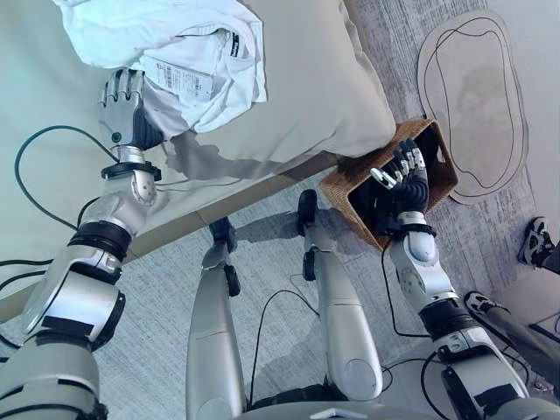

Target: Pick up clothes into the bucket

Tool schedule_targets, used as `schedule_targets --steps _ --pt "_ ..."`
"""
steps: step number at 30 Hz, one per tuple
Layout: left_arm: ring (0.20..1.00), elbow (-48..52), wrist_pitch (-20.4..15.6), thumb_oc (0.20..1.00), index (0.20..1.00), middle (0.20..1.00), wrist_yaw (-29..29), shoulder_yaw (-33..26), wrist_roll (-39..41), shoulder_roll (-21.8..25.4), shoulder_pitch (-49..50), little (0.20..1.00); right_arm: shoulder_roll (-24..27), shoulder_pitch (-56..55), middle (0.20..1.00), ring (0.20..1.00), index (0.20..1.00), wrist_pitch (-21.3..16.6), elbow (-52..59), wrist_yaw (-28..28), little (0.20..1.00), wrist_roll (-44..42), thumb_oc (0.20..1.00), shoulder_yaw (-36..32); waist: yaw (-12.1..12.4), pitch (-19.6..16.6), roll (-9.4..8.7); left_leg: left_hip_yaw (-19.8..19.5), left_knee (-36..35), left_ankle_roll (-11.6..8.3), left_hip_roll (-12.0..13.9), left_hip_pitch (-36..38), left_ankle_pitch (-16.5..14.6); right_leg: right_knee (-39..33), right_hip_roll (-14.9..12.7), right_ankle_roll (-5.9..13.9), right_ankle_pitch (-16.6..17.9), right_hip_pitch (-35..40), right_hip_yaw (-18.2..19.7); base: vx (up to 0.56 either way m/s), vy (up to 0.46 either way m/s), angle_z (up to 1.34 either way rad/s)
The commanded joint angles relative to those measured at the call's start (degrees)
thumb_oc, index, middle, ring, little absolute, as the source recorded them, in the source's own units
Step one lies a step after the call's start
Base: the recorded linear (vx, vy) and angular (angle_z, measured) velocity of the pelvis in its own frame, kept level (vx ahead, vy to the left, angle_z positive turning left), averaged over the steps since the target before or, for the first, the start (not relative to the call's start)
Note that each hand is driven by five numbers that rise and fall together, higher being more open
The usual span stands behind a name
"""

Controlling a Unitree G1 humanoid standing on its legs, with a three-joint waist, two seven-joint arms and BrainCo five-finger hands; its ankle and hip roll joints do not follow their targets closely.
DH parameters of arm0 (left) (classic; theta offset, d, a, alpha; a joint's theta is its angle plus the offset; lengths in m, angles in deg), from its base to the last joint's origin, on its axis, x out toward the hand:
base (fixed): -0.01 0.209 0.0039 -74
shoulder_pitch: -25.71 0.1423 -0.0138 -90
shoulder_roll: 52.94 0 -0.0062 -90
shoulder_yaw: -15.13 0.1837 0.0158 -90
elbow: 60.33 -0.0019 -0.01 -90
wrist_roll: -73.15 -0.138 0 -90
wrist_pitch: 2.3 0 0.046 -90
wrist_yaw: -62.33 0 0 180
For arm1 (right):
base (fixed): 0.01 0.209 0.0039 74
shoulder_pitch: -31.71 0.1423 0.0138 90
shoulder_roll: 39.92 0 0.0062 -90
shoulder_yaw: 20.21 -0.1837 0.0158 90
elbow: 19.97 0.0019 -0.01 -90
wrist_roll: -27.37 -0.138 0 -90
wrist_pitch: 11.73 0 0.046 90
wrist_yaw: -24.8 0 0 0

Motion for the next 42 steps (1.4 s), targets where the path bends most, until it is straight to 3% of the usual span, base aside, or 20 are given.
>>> schedule_targets --steps 1,3,5,6,7,9,10,11,23,36,42 --pt "1.0 3.2 -2.0 1.0 1.0 1.0 -2.9 1.3 -4.7 -1.7 -0.9 1.0 2.5 -3.4 1.0 1.0 1.0 -3.7 4.4 -0.8 1.0 1.8 1.0 0.0 0.2 -3.5 -0.41 0.7 5.4 0.13 0.4 0.8 -6.9 1.3 -3.4 5.39 0.5 1.4 0.3 0.0 -0.007 -0.06" --pt "1.0 3.0 -1.8 1.0 1.0 1.0 -2.6 1.8 -5.2 -1.8 -1.0 1.0 2.6 -3.4 1.0 1.0 1.0 -3.7 4.2 -0.7 1.0 1.6 1.0 -0.1 -0.1 -3.4 -0.65 1.1 5.3 0.49 0.0 0.1 -5.1 0.9 -3.9 4.86 2.0 0.9 0.1 0.0 -0.004 -0.03" --pt "1.0 1.5 -1.6 1.0 1.0 1.0 0.2 4.6 -7.3 -1.7 -1.7 1.0 2.9 -3.2 1.0 1.0 1.0 -3.5 3.5 -0.5 1.0 1.6 1.0 -0.3 0.1 -4.2 -0.08 0.5 5.3 0.14 0.3 0.8 -6.9 1.2 -3.4 5.32 0.4 1.3 0.4 0.04 -0.008 -0.03" --pt "0.627 0.9 -1.6 0.627 0.627 0.627 1.2 5.5 -7.7 -1.6 -2.2 0.627 3.0 -3.0 1.0 1.0 1.0 -3.4 3.1 -0.3 1.0 1.7 1.0 -0.2 0.0 -4.3 0.01 0.4 5.1 0.13 0.3 0.9 -6.9 1.0 -3.4 5.31 0.5 1.4 0.4 0.0 0.0 0.0" --pt "0.2 0.6 -1.6 0.2 0.2 0.2 2.4 6.5 -8.4 -1.6 -2.5 0.2 3.1 -2.8 1.0 1.0 1.0 -3.3 3.0 -0.2 1.0 1.7 1.0 -0.3 -0.1 -4.5 0.09 0.4 5.0 0.14 0.3 0.9 -6.8 1.0 -3.4 5.31 0.5 1.4 0.4 0.0 0.0 0.0" --pt "0.2 0.8 -2.1 0.2 0.2 0.2 3.4 7.4 -9.0 -1.6 -2.9 0.2 3.2 -2.5 1.0 1.0 1.0 -3.2 2.6 0.0 1.0 1.7 1.0 -0.3 -0.3 -4.2 -0.16 0.9 4.8 0.52 -0.1 0.2 -5.0 0.4 -3.8 4.78 2.0 1.0 0.2 -0.05 0.006 0.0" --pt "0.2 0.7 -2.5 0.2 0.2 0.2 5.0 8.6 -9.6 -1.2 -3.2 0.2 3.3 -1.9 1.0 1.0 1.0 -3.0 2.3 0.3 1.0 1.8 1.0 -0.1 0.0 -4.6 0.26 0.4 4.8 0.18 0.2 1.0 -6.7 0.9 -3.3 5.32 0.6 1.4 0.4 -0.09 0.01 0.01" --pt "0.2 0.7 -2.5 0.2 0.2 0.2 5.0 8.7 -9.6 -1.2 -3.3 0.2 3.3 -1.9 1.0 1.0 1.0 -3.0 2.3 0.3 1.0 1.8 1.0 -0.1 -0.3 -4.3 -0.08 0.9 4.7 0.55 -0.1 0.3 -4.9 0.5 -3.8 4.79 2.1 1.0 0.2 0.0 0.0 0.0" --pt "0.2 0.4 -4.0 0.2 0.2 0.2 6.7 5.5 -6.4 -3.1 1.4 0.2 2.5 -2.0 1.0 1.0 1.0 -2.3 1.3 1.0 1.0 1.8 1.0 -0.2 0.4 -4.5 0.07 1.2 3.2 0.71 -0.6 2.7 -4.3 -0.1 -4.1 4.7 2.2 3.1 0.2 -0.01 0.002 0.0" --pt "0.2 3.4 -7.8 0.2 0.2 0.2 7.6 -1.2 1.1 -9.9 16.6 0.2 0.5 -5.0 1.0 1.0 1.0 -0.2 -0.9 0.6 1.0 2.6 1.0 -0.1 3.5 -7.8 0.67 0.8 -3.9 -0.16 -1.0 17.9 -3.2 -4.2 -5.2 4.93 2.2 17.8 -1.6 0.06 -0.016 -0.02" --pt "0.2 8.8 -10.0 0.2 0.2 0.2 8.4 -3.7 4.4 -13.2 25.1 0.2 -0.6 -6.6 1.0 1.0 1.0 0.8 -3.2 0.7 1.0 2.5 1.0 -0.3 6.4 -10.2 1.28 -0.4 -8.3 -0.5 -1.2 26.5 -2.5 -6.8 -5.5 4.82 1.1 26.8 -3.7 0.09 -0.041 0.08"
